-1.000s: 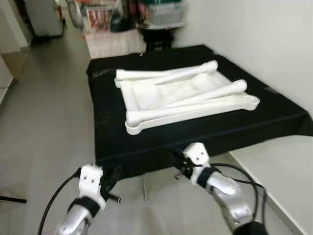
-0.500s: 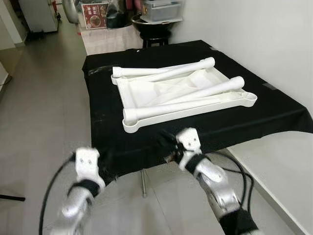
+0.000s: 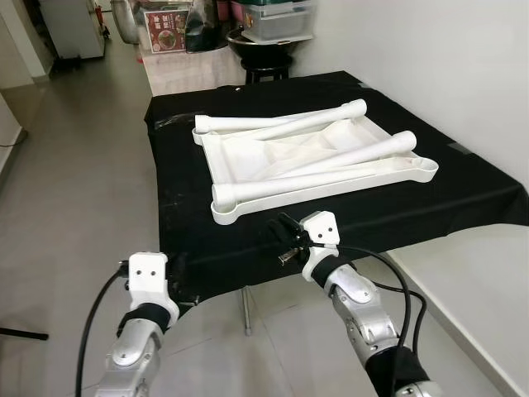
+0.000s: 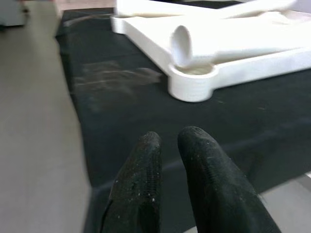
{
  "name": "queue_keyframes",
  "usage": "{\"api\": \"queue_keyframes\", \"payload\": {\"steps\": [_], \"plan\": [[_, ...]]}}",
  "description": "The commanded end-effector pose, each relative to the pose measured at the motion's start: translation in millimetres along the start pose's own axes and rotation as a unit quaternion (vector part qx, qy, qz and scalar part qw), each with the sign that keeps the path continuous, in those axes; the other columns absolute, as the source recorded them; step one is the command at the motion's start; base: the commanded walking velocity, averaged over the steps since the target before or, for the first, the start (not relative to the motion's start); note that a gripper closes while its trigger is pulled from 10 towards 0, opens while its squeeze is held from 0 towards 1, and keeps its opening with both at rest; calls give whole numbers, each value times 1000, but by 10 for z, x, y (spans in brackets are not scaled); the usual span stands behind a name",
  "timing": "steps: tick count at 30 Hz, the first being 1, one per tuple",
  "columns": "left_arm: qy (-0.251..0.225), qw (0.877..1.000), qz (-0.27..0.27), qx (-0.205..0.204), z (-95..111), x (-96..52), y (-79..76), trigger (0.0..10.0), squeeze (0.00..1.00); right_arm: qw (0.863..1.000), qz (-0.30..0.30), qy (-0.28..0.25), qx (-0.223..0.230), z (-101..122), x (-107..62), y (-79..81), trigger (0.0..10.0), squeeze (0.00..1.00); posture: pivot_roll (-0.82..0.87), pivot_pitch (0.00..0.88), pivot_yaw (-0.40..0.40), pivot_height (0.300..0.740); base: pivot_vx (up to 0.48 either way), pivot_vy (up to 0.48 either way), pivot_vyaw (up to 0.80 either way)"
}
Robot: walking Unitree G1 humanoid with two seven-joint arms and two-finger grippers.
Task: Building children table
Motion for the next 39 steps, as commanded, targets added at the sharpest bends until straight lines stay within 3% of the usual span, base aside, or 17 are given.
{"api": "queue_keyframes", "payload": {"steps": [1, 6, 13, 18, 28, 36, 37, 38, 39], "plan": [[14, 1000, -1, 5, -54, -15, -5, 10000, 0, 1000, -11, 9, 18, -59, -30, -37, 10000, 0, -77, 0, 34, 740, 0, 0, 0], [16, 1000, -7, -6, -65, -11, -78, 10000, 0, 1000, -4, 9, 11, -44, -24, -59, 10000, 0, -91, 0, 29, 740, 0, 0, 0], [9, 1000, 2, -18, 0, 12, -50, 10000, 0, 1000, 12, 2, 17, 19, 3, -37, 10000, 0, -72, 0, 11, 740, 0, -453, 0], [2, 1000, -7, -29, 50, 16, -112, 10000, 0, 1000, 15, -3, 8, 61, -12, -57, 10000, 0, -74, 0, 7, 740, 0, -480, 0], [6, 1000, -9, -24, 107, 11, -87, 10000, 0, 1000, 4, -12, 9, 125, -5, -71, 10000, 0, -79, 0, 30, 740, 0, -475, 0], [0, 1000, 8, -8, 156, 24, -45, 10000, 0, 1000, -4, -13, 5, 154, 17, -89, 10000, 0, -72, 0, 25, 740, 0, 0, 0], [-7, 1000, 22, -9, 177, 26, -20, 10000, 0, 1000, -10, -25, 9, 179, 10, -107, 10000, 565, -71, 0, 25, 740, 0, 0, 0], [-7, 1000, 22, -9, 177, 26, -20, 10000, 0, 1000, -10, -25, 9, 179, 10, -107, 10000, 565, -71, 0, 25, 740, 0, 0, 0], [-9, 999, 29, -11, 188, 27, -4, 10000, 0, 1000, -10, -27, 9, 189, 9, -107, 10000, 1000, -72, 0, 23, 740, 0, 0, 0]]}}
Point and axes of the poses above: a point about 5 cm out from each wrist's last joint towards the gripper, its own x axis pointing out of the wrist towards the gripper, its own z axis along the axis of the wrist's last joint, y = z × x, the point moved 1 cm from there along x, pointing out of the wrist towards the gripper
